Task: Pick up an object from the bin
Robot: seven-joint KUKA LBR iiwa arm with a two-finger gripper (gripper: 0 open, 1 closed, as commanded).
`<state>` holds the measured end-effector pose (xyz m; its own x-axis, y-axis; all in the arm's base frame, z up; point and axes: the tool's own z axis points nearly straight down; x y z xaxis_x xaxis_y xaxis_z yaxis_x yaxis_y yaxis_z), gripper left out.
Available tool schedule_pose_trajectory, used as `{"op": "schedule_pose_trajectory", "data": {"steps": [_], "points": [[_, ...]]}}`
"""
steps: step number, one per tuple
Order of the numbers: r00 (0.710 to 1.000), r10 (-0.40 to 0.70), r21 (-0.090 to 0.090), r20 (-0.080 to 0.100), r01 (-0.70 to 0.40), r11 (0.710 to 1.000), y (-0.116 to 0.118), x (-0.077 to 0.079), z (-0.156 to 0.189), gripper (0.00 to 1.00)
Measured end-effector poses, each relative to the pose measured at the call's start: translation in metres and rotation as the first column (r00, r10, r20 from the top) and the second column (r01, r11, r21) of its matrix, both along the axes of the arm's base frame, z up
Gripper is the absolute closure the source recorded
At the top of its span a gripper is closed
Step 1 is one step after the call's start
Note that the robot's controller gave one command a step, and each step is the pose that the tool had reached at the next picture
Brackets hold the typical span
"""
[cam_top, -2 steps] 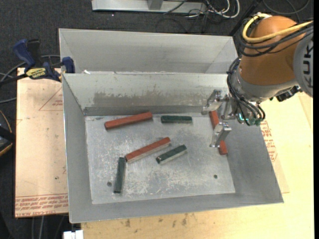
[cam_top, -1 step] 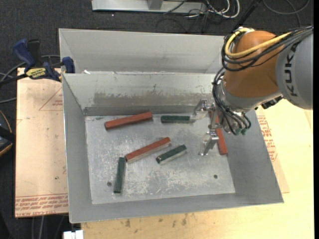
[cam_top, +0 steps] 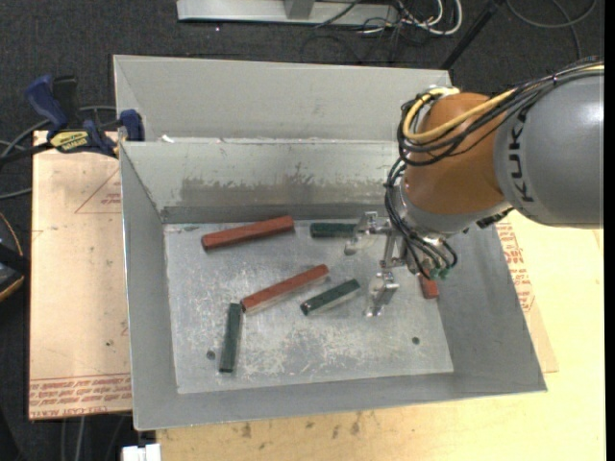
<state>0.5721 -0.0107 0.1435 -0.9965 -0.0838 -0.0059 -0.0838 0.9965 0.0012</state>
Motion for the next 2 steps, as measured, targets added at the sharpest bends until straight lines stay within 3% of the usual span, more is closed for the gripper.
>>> {"op": "schedule_pose_trajectory", "data": {"steps": [1, 2], "points": [[0.998, 0.062, -0.001, 0.013, -0.062, 0.998, 0.0001, 0.0234, -0.0645, 1.0], [0.998, 0.062, -0.001, 0.013, -0.062, 0.998, 0.0001, 0.0234, -0.0645, 1.0]]}}
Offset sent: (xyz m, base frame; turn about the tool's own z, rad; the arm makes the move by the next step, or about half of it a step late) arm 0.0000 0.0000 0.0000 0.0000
